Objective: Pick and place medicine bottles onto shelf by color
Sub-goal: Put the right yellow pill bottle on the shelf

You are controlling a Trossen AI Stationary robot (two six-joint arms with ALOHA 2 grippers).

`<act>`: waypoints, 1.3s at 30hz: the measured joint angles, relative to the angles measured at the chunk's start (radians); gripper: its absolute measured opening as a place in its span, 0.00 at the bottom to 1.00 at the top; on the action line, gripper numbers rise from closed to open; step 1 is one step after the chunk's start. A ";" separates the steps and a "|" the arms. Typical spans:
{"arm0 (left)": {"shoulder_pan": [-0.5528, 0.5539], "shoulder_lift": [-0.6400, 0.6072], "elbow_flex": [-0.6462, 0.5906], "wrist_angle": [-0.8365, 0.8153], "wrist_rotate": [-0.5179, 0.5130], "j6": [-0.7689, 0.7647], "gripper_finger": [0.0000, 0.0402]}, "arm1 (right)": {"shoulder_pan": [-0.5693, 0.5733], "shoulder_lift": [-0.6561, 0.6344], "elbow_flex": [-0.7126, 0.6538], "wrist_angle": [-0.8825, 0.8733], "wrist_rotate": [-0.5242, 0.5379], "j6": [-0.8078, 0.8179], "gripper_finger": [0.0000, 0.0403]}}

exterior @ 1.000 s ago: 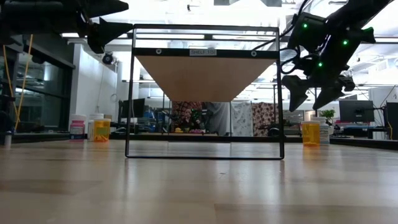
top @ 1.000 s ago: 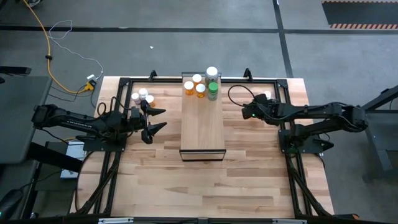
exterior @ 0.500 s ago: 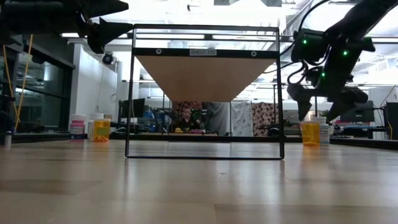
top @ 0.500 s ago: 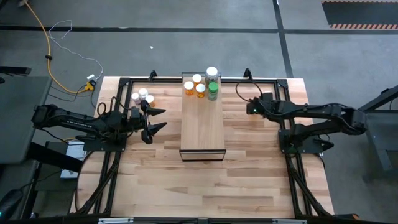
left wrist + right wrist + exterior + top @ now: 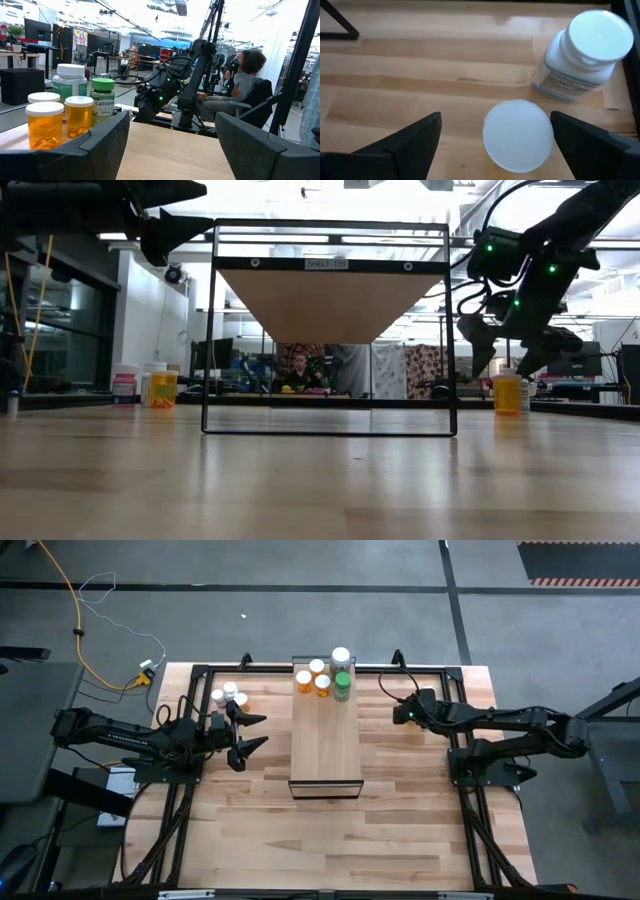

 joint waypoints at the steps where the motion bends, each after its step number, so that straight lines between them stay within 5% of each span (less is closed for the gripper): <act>1: 0.000 0.000 0.000 0.000 0.000 0.000 0.71 | 0.000 0.000 0.000 -0.013 -0.001 0.001 0.90; 14: 0.000 0.000 0.000 0.000 0.000 0.000 0.71 | 0.000 0.000 0.000 -0.058 0.003 0.026 0.88; 26: 0.000 0.000 0.000 0.000 0.000 0.000 0.71 | 0.000 0.000 0.000 -0.062 0.018 0.021 0.66; 39: 0.000 0.000 0.000 0.000 0.000 0.000 0.71 | 0.000 0.000 0.000 -0.062 0.018 -0.003 0.54</act>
